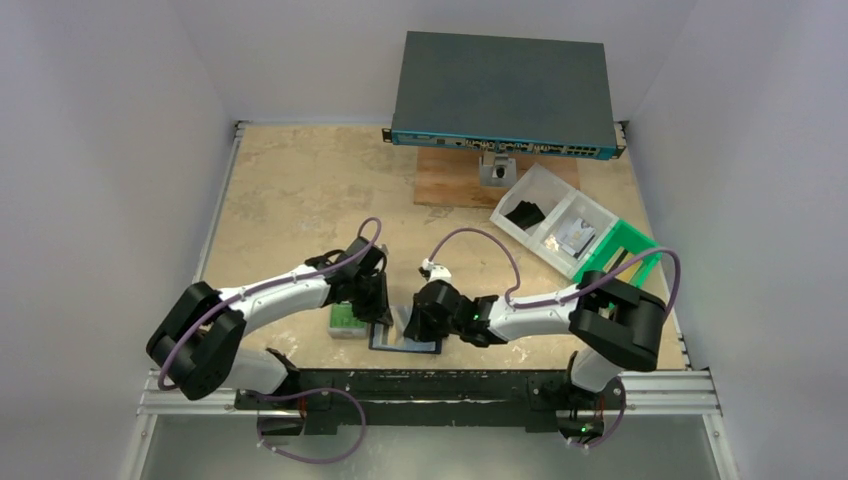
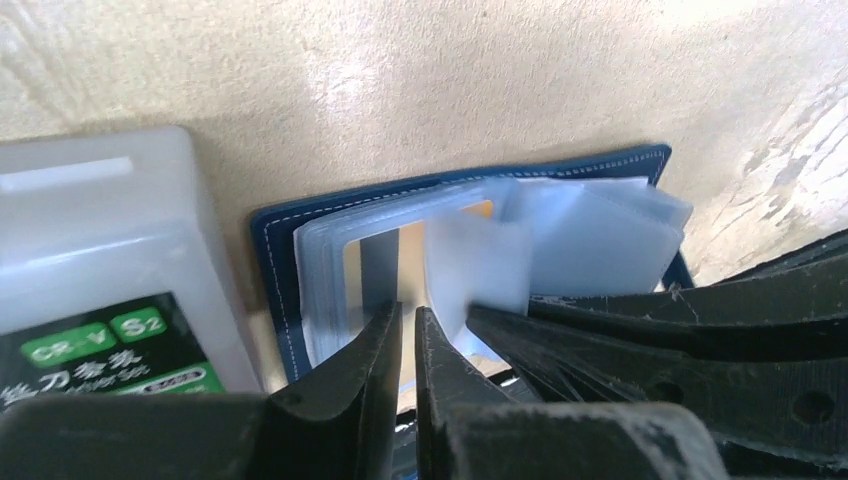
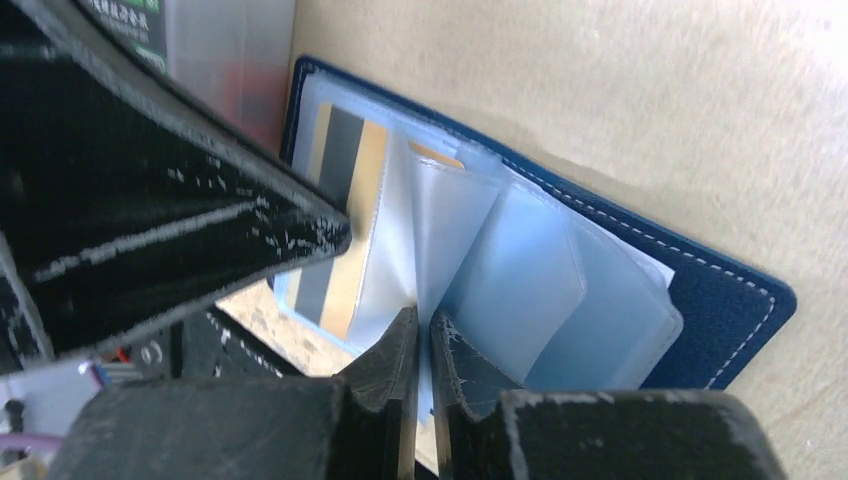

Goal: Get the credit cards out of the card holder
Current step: Remove the credit card from the card holder.

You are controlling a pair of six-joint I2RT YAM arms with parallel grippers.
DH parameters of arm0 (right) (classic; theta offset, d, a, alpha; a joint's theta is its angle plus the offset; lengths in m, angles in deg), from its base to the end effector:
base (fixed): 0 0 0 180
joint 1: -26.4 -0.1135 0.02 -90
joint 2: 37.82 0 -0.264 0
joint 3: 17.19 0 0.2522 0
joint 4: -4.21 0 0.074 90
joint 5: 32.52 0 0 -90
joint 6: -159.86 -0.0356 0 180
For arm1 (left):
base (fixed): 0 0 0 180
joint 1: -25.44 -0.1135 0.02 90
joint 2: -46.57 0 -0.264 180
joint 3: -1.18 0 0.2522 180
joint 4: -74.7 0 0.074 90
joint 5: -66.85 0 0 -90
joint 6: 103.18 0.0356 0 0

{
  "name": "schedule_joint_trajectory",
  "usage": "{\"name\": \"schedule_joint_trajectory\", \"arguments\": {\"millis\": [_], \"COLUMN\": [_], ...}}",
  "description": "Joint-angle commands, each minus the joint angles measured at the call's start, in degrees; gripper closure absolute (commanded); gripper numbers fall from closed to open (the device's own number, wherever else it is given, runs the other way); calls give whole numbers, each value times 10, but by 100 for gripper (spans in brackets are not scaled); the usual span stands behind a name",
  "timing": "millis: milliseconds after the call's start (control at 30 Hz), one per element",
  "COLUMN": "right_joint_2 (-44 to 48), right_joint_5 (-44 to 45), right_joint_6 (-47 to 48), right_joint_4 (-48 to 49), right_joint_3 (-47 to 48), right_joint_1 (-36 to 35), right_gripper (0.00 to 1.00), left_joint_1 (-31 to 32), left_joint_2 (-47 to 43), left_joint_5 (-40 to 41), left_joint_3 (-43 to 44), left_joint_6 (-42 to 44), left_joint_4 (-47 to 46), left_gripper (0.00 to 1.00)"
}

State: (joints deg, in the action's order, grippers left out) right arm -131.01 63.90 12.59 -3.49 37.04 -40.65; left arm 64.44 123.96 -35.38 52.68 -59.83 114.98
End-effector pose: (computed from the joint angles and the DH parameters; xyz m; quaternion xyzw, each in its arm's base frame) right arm 0.1229 0.2801 0.1390 -0.0585 0.9263 0.3017 0.2182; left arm 0.1765 -0.1526 0.1615 -0.0430 0.9722 -0.2160 0.0797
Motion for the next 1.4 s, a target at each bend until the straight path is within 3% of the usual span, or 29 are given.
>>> {"name": "schedule_joint_trajectory", "arguments": {"millis": [0, 267, 667, 833, 1067, 1200, 1367], "right_joint_2": [22, 41, 41, 70, 160, 186, 145], "right_joint_5": [-51, -137, -201, -192, -97, -42, 24], "right_joint_6": [-17, -32, -39, -23, 20, 39, 43], "right_joint_4": [40, 215, 303, 259, 75, -4, -76], "right_joint_3": [-79, -184, -219, -195, -139, -100, -50], "right_joint_1": [7, 65, 127, 127, 122, 89, 39], "right_gripper": [94, 94, 85, 74, 59, 60, 65], "left_joint_1": [-2, 18, 75, 79, 80, 80, 80], "left_joint_2": [26, 69, 88, 83, 99, 106, 111], "left_joint_5": [-8, 14, 30, 24, 9, 3, -4], "left_joint_3": [2, 14, 52, 65, 75, 81, 84], "left_joint_6": [10, 5, -23, -26, -23, -21, -21], "left_joint_4": [-33, -33, -18, -19, -28, -32, -37], "left_gripper": [93, 100, 100, 100, 100, 100, 100]}}
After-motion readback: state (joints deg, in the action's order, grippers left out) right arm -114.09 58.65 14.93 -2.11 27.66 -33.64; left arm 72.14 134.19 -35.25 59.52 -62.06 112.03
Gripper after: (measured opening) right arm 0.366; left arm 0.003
